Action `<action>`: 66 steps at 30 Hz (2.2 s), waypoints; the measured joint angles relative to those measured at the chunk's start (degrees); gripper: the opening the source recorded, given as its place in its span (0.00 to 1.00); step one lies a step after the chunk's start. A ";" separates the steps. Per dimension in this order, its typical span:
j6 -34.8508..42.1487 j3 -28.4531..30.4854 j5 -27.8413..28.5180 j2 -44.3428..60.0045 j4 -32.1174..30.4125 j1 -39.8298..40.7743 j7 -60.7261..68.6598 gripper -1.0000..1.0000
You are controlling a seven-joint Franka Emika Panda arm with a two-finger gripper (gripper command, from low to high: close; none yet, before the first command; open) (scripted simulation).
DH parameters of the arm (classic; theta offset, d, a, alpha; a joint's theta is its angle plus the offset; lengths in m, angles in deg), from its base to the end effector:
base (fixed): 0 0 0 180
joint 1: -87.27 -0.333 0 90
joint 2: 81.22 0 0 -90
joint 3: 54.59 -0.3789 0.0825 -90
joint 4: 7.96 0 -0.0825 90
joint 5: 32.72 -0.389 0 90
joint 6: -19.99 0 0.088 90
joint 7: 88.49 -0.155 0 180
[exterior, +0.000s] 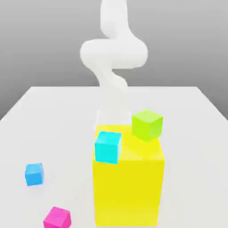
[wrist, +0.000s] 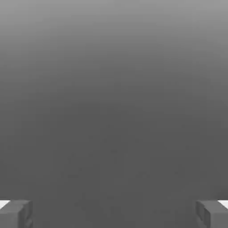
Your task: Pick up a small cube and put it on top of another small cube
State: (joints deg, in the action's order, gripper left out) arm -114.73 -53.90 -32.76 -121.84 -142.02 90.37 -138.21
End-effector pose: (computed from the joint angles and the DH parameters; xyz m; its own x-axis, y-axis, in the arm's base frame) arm 0.3767 -0.0265 0.6749 0.4364 -0.7957 0.4200 -0.6128 -0.6047 -0.5088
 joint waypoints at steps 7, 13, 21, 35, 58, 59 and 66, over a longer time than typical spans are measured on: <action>-8.36 2.65 0.17 14.89 -6.49 8.26 -11.27 0.50; -15.39 5.71 0.04 27.32 -11.92 14.49 -20.49 0.50; -24.69 10.47 -2.97 44.05 -19.14 22.54 -30.75 0.50; -37.09 4.07 -11.09 60.62 -17.86 28.60 -27.12 0.00; 10.83 -6.11 0.18 19.77 -7.66 4.25 -12.85 0.00; 13.31 -7.15 -0.21 18.02 -7.08 2.65 -11.57 0.00; 17.70 -10.98 -5.30 13.55 -9.55 -3.70 -7.33 0.00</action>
State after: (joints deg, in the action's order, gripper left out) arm -97.02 -64.88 -38.05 -108.28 -151.57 86.67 -145.54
